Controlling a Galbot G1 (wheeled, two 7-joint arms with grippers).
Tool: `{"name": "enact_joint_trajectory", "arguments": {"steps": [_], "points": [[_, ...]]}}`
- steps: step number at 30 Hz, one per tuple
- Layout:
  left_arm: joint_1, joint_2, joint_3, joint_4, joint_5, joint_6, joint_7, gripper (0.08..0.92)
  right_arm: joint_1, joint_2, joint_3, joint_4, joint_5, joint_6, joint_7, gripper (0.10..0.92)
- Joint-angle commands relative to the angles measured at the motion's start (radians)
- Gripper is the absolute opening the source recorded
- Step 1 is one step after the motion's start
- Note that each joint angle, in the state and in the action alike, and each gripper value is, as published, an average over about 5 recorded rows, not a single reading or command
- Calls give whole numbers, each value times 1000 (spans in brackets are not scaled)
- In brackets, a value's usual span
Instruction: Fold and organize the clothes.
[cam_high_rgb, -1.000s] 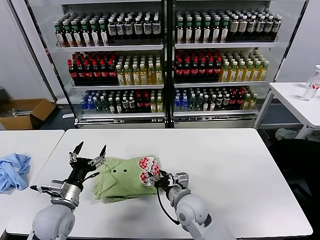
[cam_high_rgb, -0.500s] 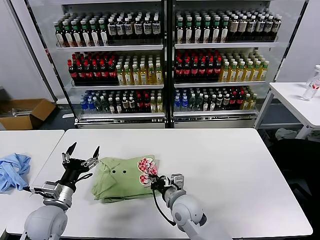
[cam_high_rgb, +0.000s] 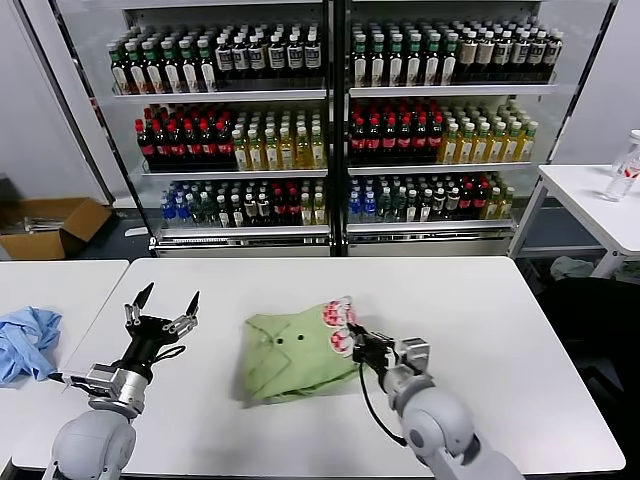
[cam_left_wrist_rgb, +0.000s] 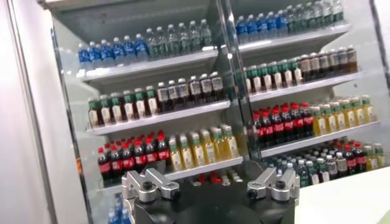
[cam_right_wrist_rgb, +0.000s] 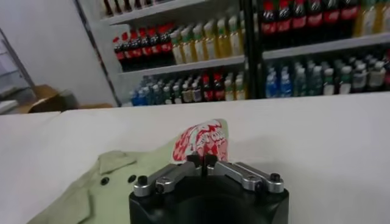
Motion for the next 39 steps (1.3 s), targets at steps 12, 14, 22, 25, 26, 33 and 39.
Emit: {"name": "enact_joint_trajectory", "arguments": {"steps": [12, 14, 22, 25, 26, 33, 39], "points": [[-18, -17, 30, 16, 125, -120, 23, 823, -167, -63, 181, 144, -325, 94, -43, 489], [-26, -21, 40, 25, 151, -134, 23, 823, -167, -67, 210, 137, -333, 104, -49, 549], [-64, -41, 68, 77, 315, -218, 18, 823, -139, -80, 278, 105, -342, 116, -54, 774], [-80, -52, 71, 94, 383, -250, 1, 823, -125, -83, 293, 86, -364, 102, -65, 814], [-88, -54, 71, 102, 418, -263, -8, 823, -119, -83, 297, 76, -380, 109, -74, 819], [-154, -50, 48, 164, 630, -321, -28, 823, -97, -86, 303, 14, -473, 221, -127, 823], [-170, -53, 51, 140, 270, -165, 20, 822, -90, -88, 294, -26, -526, 277, -128, 823]]}}
